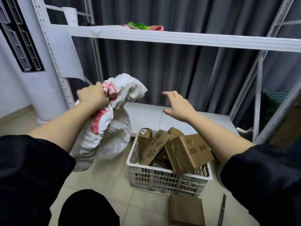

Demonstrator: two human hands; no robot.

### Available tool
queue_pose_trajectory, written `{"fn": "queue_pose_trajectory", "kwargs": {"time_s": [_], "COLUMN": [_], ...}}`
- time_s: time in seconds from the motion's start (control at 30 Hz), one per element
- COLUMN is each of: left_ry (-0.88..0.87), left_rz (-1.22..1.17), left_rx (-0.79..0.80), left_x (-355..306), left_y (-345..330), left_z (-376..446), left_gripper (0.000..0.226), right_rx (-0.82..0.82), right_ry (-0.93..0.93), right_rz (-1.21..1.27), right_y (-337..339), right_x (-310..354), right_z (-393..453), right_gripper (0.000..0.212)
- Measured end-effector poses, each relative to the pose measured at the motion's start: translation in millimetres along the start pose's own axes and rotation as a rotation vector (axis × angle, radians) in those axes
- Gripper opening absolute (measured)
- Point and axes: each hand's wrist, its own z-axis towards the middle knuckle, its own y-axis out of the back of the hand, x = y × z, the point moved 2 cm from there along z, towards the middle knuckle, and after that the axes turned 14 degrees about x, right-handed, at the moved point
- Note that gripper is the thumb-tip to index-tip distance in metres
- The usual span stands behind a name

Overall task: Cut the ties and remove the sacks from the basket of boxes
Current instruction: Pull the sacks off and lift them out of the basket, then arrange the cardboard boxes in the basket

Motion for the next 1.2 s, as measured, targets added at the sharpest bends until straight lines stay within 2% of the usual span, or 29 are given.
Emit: {"fn": "queue_pose_trajectory", "kwargs": {"time_s": [0.1,0.27,0.4,0.53,0.67,0.7,0.8,0.83,0.93,1.03,1.13,1.2], "left_ry": [0.05,0.173,0.303,0.353,0.432,0.454,0.513,0.53,0.621,0.578,0.489,0.415], "left_rz": [-0.078,-0.196,-0.269,-0.345,-0.409,-0.41,-0.424,-0.421,-0.402,-0.448,-0.391,-0.211], "left_rx": [0.098,0.265,0.407,0.507,0.506,0.495,0.463,0.458,0.505,0.59,0.679,0.587], "left_x": [-3.2,-10.6,-18.1,-19.5,-8.7,-4.3,10.3,14.3,27.7,31.6,27.0,20.7], "left_y": [-44.4,-114.5,-168.6,-225.1,-259.6,-266.4,-290.9,-299.4,-327.1,-348.8,-366.2,-370.8], "left_z": [1.2,-4.5,-16.1,-30.9,-44.4,-48.0,-54.7,-56.9,-62.8,-63.0,-63.9,-66.5], "left_gripper": [0.04,0.051,0.055,0.067,0.067,0.067,0.072,0.074,0.095,0.114,0.111,0.105], "right_rx": [0.03,-0.035,0.1,0.26,0.334,0.286,0.068,0.041,0.074,0.179,0.225,0.301], "right_ry": [-0.044,-0.131,-0.184,-0.268,-0.326,-0.284,0.018,0.106,0.333,0.449,0.475,0.411], "right_rz": [0.044,0.145,0.11,0.141,0.114,0.072,-0.06,-0.071,-0.083,-0.069,-0.1,-0.084], "right_y": [-30.0,-83.1,-138.2,-187.6,-224.2,-230.9,-244.3,-248.9,-279.8,-305.8,-318.4,-327.3], "right_x": [-23.7,-52.8,-70.5,-89.9,-103.0,-104.5,-96.1,-90.6,-73.3,-60.0,-50.5,-51.4], "right_z": [-11.3,-44.8,-79.3,-106.5,-121.5,-122.7,-125.2,-127.1,-129.6,-129.3,-122.0,-120.1], "right_gripper": [0.051,0.02,0.022,0.02,0.02,0.021,0.023,0.021,0.015,0.013,0.015,0.016]}}
